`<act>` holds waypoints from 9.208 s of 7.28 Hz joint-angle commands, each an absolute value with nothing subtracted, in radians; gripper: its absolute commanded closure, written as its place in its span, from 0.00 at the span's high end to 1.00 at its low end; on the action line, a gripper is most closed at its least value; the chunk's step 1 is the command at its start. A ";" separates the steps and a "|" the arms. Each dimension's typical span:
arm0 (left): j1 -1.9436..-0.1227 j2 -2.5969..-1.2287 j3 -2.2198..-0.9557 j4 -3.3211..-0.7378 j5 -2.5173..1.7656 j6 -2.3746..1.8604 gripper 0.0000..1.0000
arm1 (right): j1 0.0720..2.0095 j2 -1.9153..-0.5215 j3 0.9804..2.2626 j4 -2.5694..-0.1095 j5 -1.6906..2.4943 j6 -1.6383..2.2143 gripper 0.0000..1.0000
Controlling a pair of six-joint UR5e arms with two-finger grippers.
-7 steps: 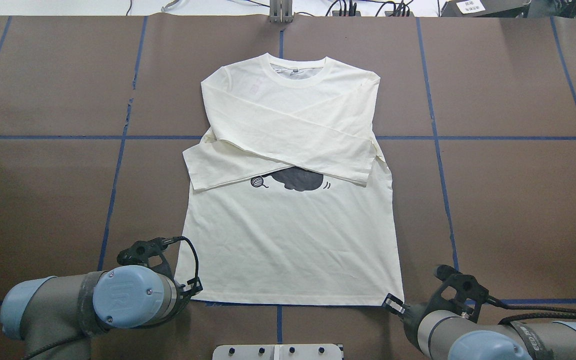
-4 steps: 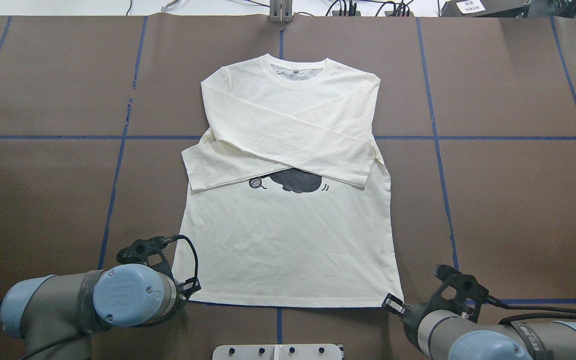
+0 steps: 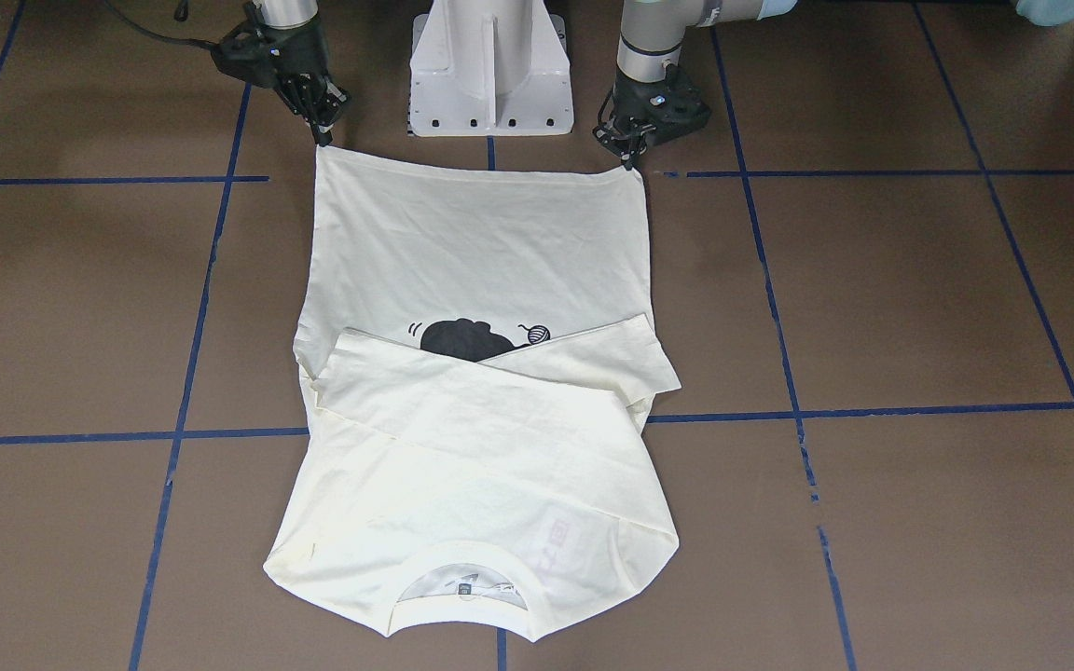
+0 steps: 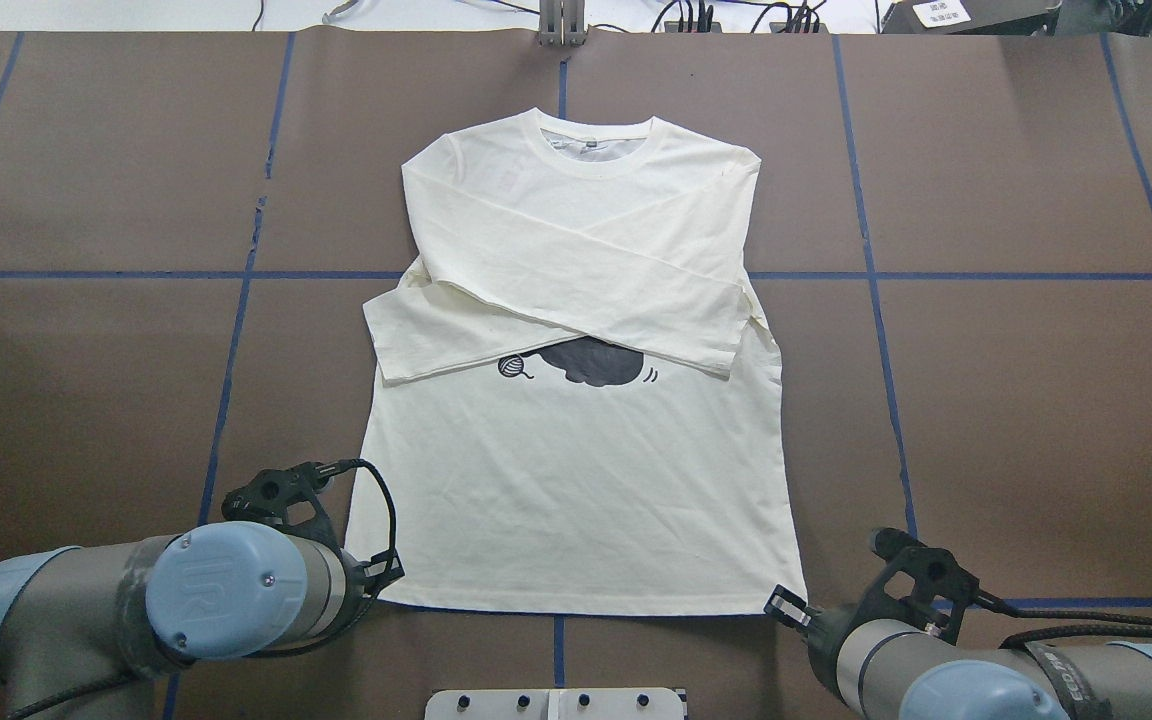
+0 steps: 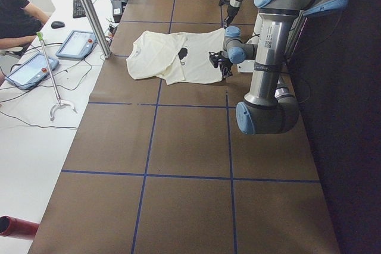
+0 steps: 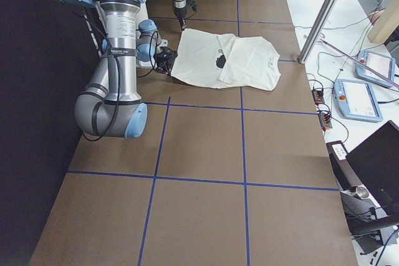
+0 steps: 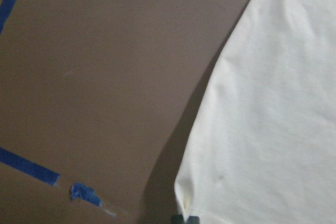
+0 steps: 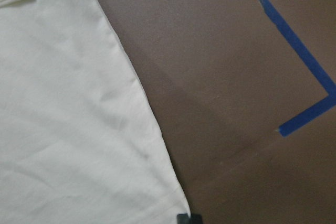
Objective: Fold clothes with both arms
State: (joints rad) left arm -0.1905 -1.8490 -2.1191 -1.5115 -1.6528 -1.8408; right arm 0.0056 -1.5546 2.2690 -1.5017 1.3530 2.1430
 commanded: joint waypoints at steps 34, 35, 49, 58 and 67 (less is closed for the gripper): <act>-0.676 -2.091 -1.609 -2.091 -1.614 -1.491 0.46 | 0.476 -1.307 1.818 -1.361 1.588 1.775 0.05; -0.676 -2.091 -1.609 -2.091 -1.614 -1.491 0.46 | 0.476 -1.333 1.825 -1.361 1.560 1.775 0.00; -0.478 -2.045 -1.804 -2.019 -1.855 -1.823 0.61 | 0.476 -1.515 2.234 -1.361 1.763 1.959 1.00; -0.388 -2.054 -1.724 -1.944 -1.753 -1.850 0.48 | 0.664 -1.401 2.094 -1.359 1.763 1.778 1.00; -0.408 -2.056 -1.713 -1.941 -1.675 -1.845 0.00 | 0.661 -1.399 2.083 -1.359 1.759 1.778 1.00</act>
State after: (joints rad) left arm -0.4053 -2.0568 -1.7124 -1.9417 -1.6779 -1.8472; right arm 0.6617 -1.3990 2.0884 -1.3595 1.7606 1.7779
